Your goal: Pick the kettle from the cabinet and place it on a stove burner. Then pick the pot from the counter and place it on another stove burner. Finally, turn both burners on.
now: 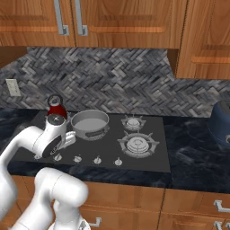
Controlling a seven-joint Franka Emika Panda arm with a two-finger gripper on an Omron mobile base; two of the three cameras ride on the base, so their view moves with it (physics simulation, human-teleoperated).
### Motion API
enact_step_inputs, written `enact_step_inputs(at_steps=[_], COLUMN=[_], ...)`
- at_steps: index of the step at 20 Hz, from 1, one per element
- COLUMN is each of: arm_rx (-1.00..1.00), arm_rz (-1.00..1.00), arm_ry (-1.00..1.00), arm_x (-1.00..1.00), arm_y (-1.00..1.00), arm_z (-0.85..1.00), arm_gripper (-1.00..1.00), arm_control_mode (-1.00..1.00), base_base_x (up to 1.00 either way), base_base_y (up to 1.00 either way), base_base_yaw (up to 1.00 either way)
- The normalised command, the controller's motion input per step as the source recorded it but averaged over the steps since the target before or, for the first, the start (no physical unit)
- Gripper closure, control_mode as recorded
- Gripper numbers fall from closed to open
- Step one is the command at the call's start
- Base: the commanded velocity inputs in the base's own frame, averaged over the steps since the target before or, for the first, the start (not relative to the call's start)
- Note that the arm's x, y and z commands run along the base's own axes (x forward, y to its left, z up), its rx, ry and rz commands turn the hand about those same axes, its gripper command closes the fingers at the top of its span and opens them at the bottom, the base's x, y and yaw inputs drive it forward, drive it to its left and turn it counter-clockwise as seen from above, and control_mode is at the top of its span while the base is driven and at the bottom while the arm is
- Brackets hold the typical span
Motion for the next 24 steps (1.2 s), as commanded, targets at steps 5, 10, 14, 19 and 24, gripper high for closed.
enact_step_inputs(at_steps=[5,10,14,19,24], arm_rx=[0.01,0.00,0.00,0.00,0.00], arm_rz=[-0.43,-0.39,-0.38,-0.40,-0.38], arm_ry=[0.11,0.12,0.11,0.08,0.03], arm_x=[0.00,0.00,0.00,0.00,0.00], arm_y=[0.51,0.50,0.48,0.52,0.53], arm_z=[-0.16,-0.05,-0.09,-0.14,-0.08], arm_gripper=[-1.00,-1.00,-1.00,-1.00,-1.00], arm_control_mode=[-1.00,-1.00,-1.00,-1.00,-1.00], base_base_x=[0.00,0.00,0.00,0.00,0.00], base_base_y=[0.00,0.00,0.00,0.00,0.00], base_base_yaw=[0.00,0.00,0.00,0.00,0.00])
